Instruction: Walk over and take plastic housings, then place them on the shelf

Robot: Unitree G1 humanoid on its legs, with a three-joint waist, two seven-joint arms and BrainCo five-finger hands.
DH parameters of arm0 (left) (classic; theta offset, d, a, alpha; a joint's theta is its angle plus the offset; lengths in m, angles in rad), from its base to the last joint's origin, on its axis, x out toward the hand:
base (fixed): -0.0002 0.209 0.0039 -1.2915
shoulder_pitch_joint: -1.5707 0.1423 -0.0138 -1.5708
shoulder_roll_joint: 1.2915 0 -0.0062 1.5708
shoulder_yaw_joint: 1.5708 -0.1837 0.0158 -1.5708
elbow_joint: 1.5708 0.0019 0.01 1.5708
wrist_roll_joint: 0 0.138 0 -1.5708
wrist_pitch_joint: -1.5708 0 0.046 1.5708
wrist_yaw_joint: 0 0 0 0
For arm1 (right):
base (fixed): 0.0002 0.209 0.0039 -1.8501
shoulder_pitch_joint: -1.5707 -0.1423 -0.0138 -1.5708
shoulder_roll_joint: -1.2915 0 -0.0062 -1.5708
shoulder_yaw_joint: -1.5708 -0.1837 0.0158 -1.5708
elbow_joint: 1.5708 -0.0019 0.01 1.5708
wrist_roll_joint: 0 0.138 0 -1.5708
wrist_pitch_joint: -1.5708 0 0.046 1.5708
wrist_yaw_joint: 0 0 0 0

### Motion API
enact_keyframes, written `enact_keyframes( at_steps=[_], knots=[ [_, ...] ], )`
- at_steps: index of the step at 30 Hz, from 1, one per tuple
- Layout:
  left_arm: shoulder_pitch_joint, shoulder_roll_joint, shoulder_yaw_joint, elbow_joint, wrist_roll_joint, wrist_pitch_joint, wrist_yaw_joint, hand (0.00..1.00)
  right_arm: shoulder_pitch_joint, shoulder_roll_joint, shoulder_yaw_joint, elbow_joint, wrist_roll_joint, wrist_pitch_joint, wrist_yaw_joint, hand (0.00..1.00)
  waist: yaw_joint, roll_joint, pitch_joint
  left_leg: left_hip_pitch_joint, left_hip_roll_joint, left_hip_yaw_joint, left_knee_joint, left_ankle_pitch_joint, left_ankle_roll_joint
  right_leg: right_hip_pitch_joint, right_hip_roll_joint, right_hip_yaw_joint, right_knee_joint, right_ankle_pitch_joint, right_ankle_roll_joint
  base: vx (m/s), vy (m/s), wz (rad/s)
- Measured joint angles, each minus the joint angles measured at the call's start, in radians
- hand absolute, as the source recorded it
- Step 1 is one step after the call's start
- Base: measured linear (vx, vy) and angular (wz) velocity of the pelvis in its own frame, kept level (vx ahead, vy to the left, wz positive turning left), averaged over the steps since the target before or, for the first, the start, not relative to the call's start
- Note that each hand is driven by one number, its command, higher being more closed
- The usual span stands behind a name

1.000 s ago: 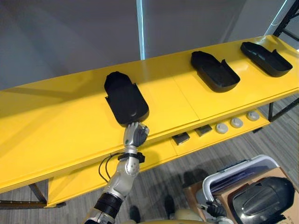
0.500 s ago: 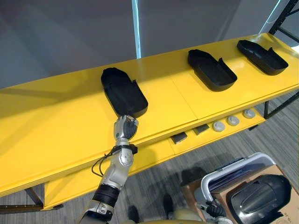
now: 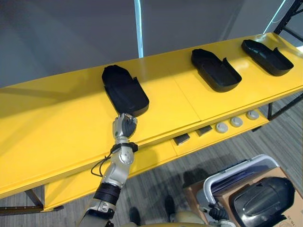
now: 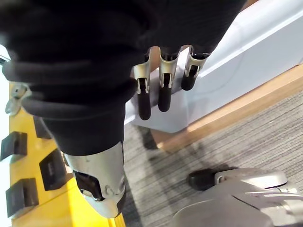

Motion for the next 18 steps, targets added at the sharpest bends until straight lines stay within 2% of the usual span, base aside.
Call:
enact_keyframes(
  at_steps=[3,4,6,8,10,13,18],
  knots=[
    [0.039,0.001,0.028,-0.144,-0.033,-0.053,0.008,1.00,0.002,-0.005,0.002,0.009,0.000,0.000,0.000,0.00,0.019,0.001,0.000,0.003,0.000,-0.004,0.000,0.000,0.000,0.004,0.000,-0.001,0.000,0.000,0.000,0.00,0.004,0.04],
    [0.066,0.000,0.074,-0.208,-0.082,-0.090,0.032,1.00,0.002,-0.006,0.002,0.011,0.000,0.002,-0.001,0.00,0.021,0.001,0.000,0.008,0.000,-0.014,0.000,0.000,0.000,0.015,0.000,-0.008,0.000,-0.003,-0.002,-0.02,0.004,0.17],
    [0.098,-0.002,0.134,-0.251,-0.116,-0.109,0.050,1.00,0.002,-0.009,0.004,0.018,0.000,0.006,-0.001,0.00,0.022,0.001,-0.001,0.014,-0.002,-0.029,-0.004,0.000,0.000,0.034,-0.002,-0.025,0.000,-0.010,-0.005,-0.04,0.001,0.28],
    [0.152,-0.007,0.238,-0.288,-0.208,-0.148,0.091,1.00,0.002,-0.020,0.019,0.043,0.000,0.010,-0.002,0.00,0.028,0.005,-0.003,0.012,-0.002,-0.057,-0.005,-0.002,-0.002,0.036,-0.004,-0.046,0.017,-0.028,-0.003,-0.03,-0.005,0.35],
    [0.209,-0.030,0.347,-0.292,-0.270,-0.163,0.134,1.00,0.011,-0.025,0.024,0.049,0.000,0.013,-0.012,0.00,0.056,0.004,-0.003,0.009,-0.002,-0.065,-0.005,-0.002,-0.002,0.035,-0.004,-0.058,0.024,-0.033,-0.005,-0.02,-0.008,0.23],
    [0.315,-0.062,0.474,-0.254,-0.354,-0.168,0.179,1.00,0.013,-0.024,0.022,0.049,0.000,0.021,-0.028,0.00,0.076,0.004,-0.004,0.001,-0.004,-0.090,-0.005,0.006,-0.001,0.038,-0.006,-0.085,0.027,-0.036,-0.007,0.01,-0.004,0.26],
    [0.419,-0.069,0.529,-0.010,-0.471,-0.149,0.166,1.00,0.031,-0.016,0.023,0.032,0.000,0.037,-0.042,0.00,0.108,-0.006,-0.017,0.020,-0.007,-0.110,-0.005,0.011,0.003,0.069,-0.010,-0.112,0.027,-0.045,-0.005,0.00,0.001,0.15]
  ],
)
